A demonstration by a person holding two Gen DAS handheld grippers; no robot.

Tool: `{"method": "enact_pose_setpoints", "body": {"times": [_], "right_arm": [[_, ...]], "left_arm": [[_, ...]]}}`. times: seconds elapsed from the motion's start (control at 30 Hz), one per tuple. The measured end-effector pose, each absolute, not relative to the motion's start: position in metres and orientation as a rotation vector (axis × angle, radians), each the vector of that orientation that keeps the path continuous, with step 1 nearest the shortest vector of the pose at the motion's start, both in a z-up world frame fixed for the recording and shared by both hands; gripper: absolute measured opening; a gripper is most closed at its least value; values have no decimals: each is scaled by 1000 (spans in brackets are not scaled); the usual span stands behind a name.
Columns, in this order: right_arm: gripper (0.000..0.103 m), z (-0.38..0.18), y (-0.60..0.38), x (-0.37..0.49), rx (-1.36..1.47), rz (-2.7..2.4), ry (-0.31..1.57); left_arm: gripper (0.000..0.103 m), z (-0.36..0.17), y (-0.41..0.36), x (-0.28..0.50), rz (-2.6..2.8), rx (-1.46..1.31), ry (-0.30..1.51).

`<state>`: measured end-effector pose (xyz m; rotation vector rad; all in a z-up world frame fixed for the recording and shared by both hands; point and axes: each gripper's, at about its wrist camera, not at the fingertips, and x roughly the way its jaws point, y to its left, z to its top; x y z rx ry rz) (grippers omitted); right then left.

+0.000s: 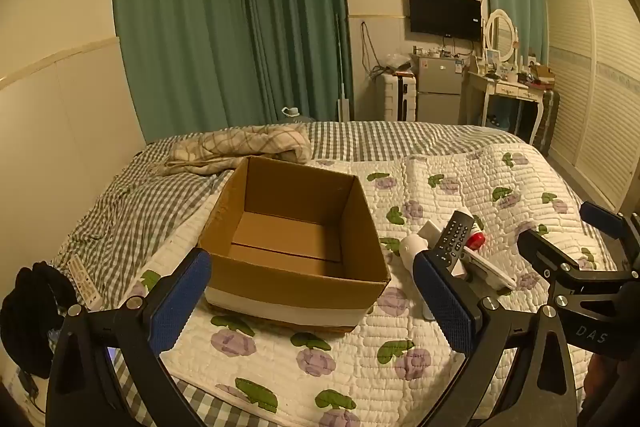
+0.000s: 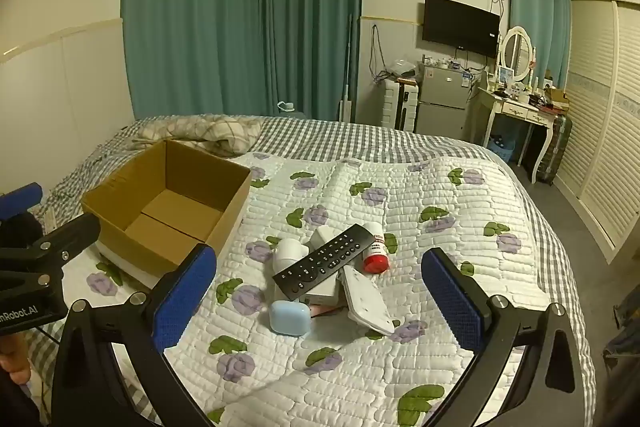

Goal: Organize rigid objects

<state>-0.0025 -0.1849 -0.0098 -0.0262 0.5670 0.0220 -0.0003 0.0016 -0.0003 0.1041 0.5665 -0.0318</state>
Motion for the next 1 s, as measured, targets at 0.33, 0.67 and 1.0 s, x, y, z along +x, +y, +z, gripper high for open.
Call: {"method": "enact_pose_setpoints", "body": {"times": [0.33,0.67,1.0], "right_arm": [[103,-8,-187,-8,-24,11,562],[103,-11,-187,-4,-27,8,568],[103,-12,-185,-4,-33,8,572]], "left_arm": [[103,-1,3,-2,-29,113,568],[103,1,3,-2,-26,122,569],[103,4,3,-2,-23,130,568]]}}
